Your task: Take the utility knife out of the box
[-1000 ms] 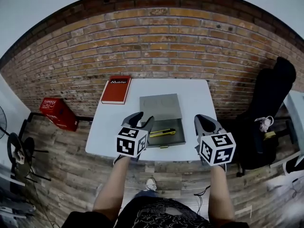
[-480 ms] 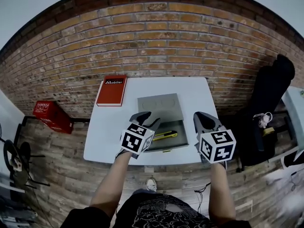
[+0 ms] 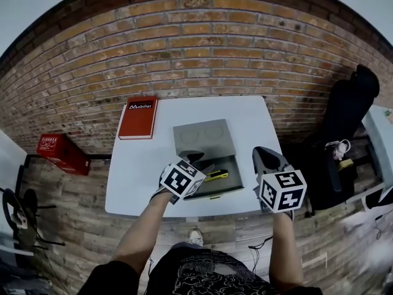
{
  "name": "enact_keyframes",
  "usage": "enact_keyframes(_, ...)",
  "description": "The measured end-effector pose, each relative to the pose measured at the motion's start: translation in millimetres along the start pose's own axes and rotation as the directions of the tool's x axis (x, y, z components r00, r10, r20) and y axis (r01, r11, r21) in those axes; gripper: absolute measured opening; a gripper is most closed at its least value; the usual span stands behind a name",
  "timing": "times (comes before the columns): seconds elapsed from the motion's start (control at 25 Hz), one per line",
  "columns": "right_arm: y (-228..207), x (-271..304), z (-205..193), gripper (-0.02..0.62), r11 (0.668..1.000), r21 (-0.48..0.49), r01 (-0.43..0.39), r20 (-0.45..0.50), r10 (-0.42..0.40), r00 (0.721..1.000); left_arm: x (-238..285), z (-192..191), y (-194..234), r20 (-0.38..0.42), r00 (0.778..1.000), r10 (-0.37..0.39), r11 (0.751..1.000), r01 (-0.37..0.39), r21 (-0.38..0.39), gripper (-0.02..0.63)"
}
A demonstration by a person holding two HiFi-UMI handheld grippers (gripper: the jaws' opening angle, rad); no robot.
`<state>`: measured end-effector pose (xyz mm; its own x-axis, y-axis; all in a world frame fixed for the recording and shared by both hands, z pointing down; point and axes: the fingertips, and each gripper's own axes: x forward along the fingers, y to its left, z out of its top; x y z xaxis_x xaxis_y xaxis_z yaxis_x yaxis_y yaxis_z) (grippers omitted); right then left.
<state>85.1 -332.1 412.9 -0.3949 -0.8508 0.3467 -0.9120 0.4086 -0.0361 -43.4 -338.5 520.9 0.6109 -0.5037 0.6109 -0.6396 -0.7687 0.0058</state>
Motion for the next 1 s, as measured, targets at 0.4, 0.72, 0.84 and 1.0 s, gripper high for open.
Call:
enact_keyframes(0.4, -11.3, 0.7, -9.9, 0.021, 0.999, 0.033, 0.043, -0.007, -0.043, 0.999, 35.2, -36.2, -21.8, -0.146, 0.979, -0.141, 0.985, 0.153, 0.075, 0.204)
enact_keyframes(0.72, -16.8, 0.9, -19.4, 0.021, 0.996, 0.053, 0.069, -0.021, -0.068, 0.997, 53.4, -66.9, -30.2, -0.277, 0.944, -0.182, 0.967, 0.223, 0.122, 0.204)
enact_keyframes(0.84, -19.8, 1.1, -21.8, 0.021, 0.995, 0.063, 0.077, -0.024, -0.076, 0.997, 57.3, -73.4, -31.5, -0.316, 0.931, -0.185, 0.962, 0.237, 0.137, 0.204)
enact_keyframes(1.0, -21.7, 1.9, -24.5, 0.021, 0.994, 0.07, 0.083, -0.028, -0.081, 0.996, 63.0, -78.1, -30.7, -0.344, 0.922, -0.178, 0.959, 0.242, 0.151, 0.204)
